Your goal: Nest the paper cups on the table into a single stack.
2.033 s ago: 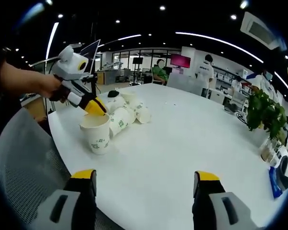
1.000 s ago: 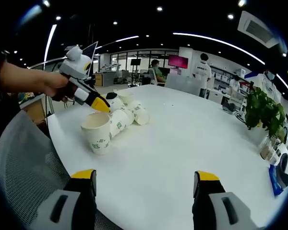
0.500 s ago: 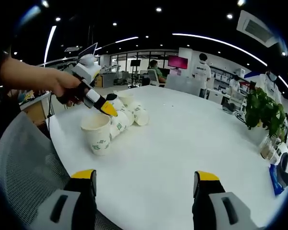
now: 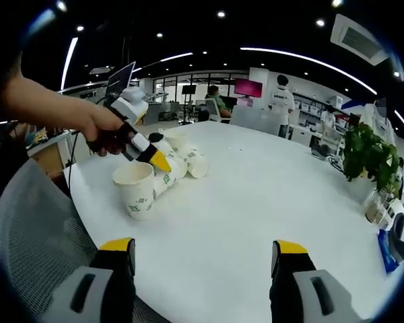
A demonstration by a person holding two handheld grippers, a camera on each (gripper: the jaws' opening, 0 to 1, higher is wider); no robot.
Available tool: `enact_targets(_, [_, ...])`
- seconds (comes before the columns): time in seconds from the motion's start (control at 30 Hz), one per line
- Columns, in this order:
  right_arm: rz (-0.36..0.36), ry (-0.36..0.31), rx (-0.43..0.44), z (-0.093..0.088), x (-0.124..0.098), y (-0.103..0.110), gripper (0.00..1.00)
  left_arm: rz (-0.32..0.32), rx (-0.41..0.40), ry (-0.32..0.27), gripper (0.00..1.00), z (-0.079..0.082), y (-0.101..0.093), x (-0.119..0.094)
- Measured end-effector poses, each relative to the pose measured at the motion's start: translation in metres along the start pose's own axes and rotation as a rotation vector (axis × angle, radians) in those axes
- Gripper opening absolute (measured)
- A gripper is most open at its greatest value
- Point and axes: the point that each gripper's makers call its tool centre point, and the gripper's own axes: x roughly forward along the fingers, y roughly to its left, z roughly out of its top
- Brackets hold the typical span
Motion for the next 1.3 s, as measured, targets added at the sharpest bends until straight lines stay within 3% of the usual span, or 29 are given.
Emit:
enact_targets(0.33, [0.000,-0.002,0.003,-0.001,0.000,-0.001,0.84,-0.009,-0.047,0.011,0.43,-0.006,0.001,0.007])
enact_targets(0.8, [0.008,-0.001,0.001,0.000,0.001,0.000,0.84,-0.028,-0.037,0.009,0.40,-0.008,0.011,0.005])
enact_targets(1.3, [0.012,0.005,-0.006,-0.001,0.001,0.002,0.84,-0.081,-0.044,0.017,0.39,-0.007,0.015,-0.016])
